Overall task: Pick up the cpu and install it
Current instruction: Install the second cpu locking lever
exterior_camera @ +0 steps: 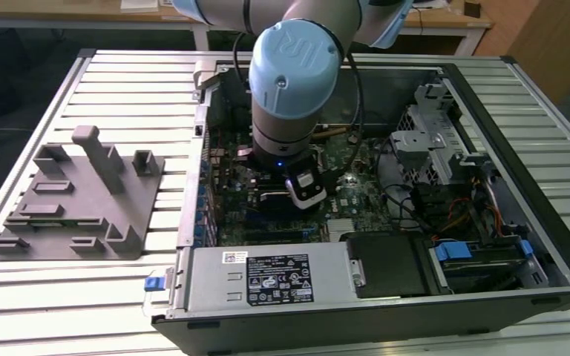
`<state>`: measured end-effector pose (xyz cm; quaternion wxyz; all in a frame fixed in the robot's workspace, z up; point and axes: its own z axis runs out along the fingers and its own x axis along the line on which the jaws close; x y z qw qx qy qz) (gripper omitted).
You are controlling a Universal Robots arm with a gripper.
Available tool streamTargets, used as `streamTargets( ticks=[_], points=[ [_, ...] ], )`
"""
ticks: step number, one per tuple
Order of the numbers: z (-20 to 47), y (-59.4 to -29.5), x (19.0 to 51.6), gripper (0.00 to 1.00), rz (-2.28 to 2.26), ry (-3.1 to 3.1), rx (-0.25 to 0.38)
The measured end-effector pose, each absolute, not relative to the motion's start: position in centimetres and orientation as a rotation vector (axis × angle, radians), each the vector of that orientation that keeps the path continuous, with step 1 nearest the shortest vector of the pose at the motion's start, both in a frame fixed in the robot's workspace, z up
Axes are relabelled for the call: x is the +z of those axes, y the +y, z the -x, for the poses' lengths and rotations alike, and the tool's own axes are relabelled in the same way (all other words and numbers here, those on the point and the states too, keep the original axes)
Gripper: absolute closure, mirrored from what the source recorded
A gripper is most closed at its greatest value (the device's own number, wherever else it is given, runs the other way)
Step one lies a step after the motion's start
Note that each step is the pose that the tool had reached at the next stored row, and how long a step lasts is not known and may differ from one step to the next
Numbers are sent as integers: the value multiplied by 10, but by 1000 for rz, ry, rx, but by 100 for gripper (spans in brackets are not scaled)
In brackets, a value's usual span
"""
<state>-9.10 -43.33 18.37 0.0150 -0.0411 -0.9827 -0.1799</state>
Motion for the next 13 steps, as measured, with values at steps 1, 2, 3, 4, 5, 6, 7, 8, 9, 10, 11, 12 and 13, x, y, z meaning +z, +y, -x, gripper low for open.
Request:
streamTargets(
  ticks=[1,2,3,4,5,6,7,8,9,10,11,12,13],
  points=[
    [91,-433,184,89,128,-3058,-558],
    [91,-433,184,89,128,-3059,-557],
    [91,-433,184,89,128,-3059,-556],
    [91,-433,184,89,128,-3059,-555],
    [91,-433,185,89,128,-3060,-553],
    [91,-433,185,89,128,-3061,-550],
    [91,-433,186,89,128,-3062,-545],
    [91,-433,187,89,128,-3062,-540],
    [91,-433,187,89,128,-3063,-535],
    [91,-433,187,89,128,-3063,-533],
    [91,-433,187,89,128,-3064,-532],
    [91,-432,187,89,128,-3064,-531],
    [91,-432,187,89,128,-3064,-530]
  ],
)
